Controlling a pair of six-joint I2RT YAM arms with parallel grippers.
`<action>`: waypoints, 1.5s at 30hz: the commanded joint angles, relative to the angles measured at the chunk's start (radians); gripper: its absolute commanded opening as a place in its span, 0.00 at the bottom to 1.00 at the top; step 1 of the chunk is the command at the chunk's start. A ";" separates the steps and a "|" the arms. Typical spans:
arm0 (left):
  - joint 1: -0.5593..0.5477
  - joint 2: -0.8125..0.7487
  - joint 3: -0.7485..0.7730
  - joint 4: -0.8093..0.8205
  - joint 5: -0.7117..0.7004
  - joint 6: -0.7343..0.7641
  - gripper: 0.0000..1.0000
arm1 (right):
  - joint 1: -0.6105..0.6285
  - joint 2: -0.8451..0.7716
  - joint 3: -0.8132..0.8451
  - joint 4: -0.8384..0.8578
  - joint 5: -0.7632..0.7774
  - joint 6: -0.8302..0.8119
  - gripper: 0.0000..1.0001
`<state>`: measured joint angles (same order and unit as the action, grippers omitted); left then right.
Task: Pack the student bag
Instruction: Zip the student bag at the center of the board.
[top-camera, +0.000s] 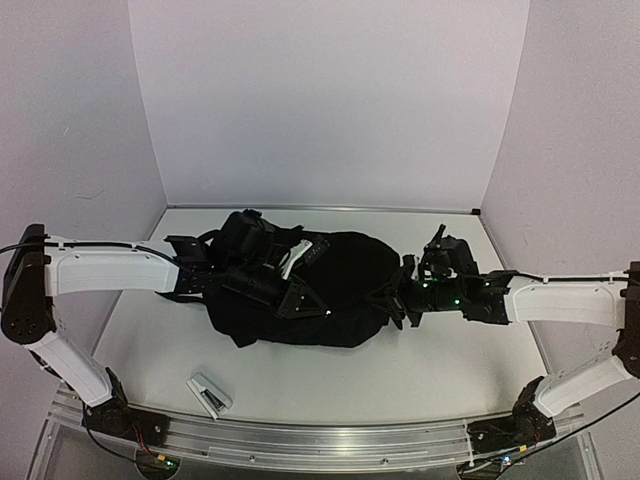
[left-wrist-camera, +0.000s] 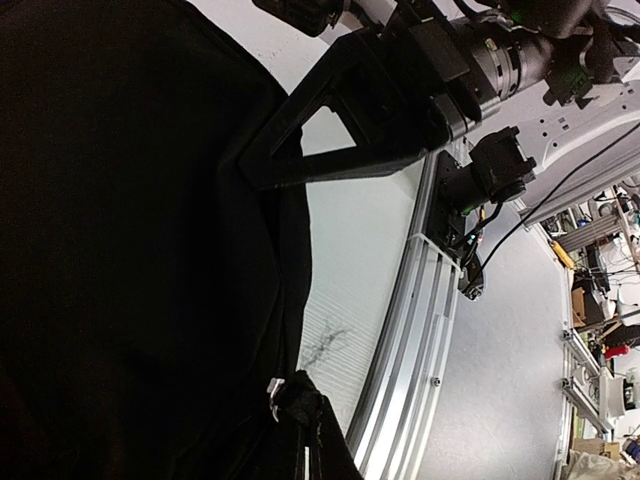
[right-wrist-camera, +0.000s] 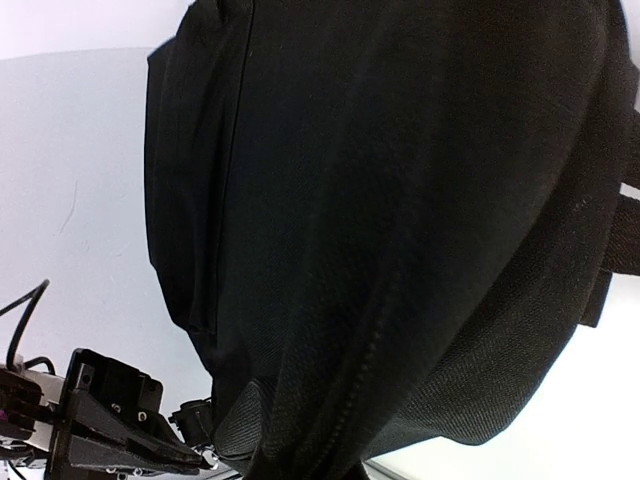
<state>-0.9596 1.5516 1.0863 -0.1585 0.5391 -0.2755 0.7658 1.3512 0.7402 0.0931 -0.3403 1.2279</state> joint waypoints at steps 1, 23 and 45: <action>0.010 -0.084 0.016 -0.016 0.038 0.026 0.00 | -0.117 -0.037 -0.020 -0.080 0.100 -0.098 0.00; 0.129 -0.117 0.061 -0.107 0.003 0.013 0.51 | -0.281 0.039 0.115 -0.205 0.098 -0.351 0.00; 0.490 0.316 0.444 -0.315 -0.184 -0.152 0.73 | -0.280 0.002 0.142 -0.272 0.168 -0.389 0.00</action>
<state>-0.4815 1.8269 1.4377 -0.4719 0.3149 -0.4090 0.4934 1.3964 0.8417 -0.1949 -0.2502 0.8528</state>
